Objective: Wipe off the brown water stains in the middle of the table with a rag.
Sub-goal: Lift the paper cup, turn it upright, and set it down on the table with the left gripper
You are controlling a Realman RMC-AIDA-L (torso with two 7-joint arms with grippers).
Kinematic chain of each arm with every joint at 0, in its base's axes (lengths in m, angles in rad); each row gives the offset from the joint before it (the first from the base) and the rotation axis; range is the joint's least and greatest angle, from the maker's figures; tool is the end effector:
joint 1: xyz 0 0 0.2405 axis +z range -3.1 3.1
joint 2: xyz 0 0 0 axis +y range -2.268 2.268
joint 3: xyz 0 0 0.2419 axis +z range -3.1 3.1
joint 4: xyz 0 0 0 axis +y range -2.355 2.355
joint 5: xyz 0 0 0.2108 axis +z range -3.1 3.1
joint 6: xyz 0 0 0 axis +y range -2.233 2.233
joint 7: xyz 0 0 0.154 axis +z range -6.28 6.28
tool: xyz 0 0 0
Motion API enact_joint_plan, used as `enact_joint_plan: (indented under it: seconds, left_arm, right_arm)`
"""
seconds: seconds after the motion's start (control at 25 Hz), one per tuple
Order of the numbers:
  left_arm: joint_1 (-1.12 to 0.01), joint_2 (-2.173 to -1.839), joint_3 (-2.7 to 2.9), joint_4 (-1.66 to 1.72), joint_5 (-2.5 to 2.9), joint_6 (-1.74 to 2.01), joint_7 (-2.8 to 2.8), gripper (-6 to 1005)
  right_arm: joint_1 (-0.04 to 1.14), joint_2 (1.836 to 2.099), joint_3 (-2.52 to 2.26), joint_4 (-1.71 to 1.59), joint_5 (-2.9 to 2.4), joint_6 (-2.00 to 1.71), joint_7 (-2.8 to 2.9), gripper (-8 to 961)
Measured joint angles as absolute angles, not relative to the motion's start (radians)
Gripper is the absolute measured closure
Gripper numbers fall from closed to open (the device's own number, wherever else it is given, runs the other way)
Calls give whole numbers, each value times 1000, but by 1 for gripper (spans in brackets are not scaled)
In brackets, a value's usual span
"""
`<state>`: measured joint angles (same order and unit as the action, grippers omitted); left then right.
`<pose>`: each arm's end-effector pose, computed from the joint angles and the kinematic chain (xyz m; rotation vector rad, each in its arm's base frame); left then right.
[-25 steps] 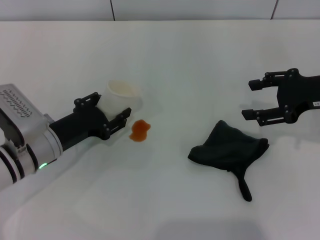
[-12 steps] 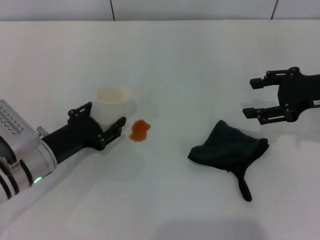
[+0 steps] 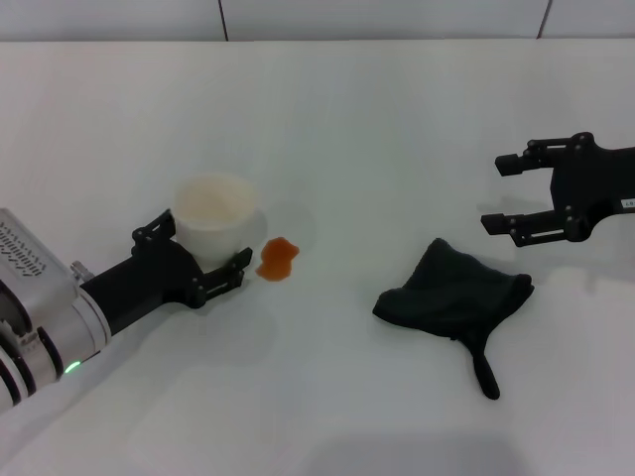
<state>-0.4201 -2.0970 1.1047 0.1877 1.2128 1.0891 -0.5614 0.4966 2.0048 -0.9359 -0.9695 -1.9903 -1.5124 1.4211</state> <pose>-0.3112 0.2994 -0.0758 -2.3472 -0.4546 -0.5186 0.2279 0.3517 0.0407 -2.7846 0.2170 0.3361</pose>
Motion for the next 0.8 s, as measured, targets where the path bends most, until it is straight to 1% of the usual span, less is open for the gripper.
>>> enact_joint_plan:
  seconds: [0.04, 0.28, 0.8]
  left_arm:
    - [-420, -2097, 1106, 188, 1213, 1089, -561, 317]
    - [-420, -2097, 1107, 187, 1212, 1089, -561, 120]
    - [-399, -2091, 1105, 181, 1165, 1105, -568, 123]
  right_arm:
    - [497, 2005, -936, -970, -1990, -1512, 1421, 187]
    - [496, 2005, -938, -969, -1989, -1512, 1420, 188]
    - [497, 2006, -943, -970, -1985, -1512, 1420, 188]
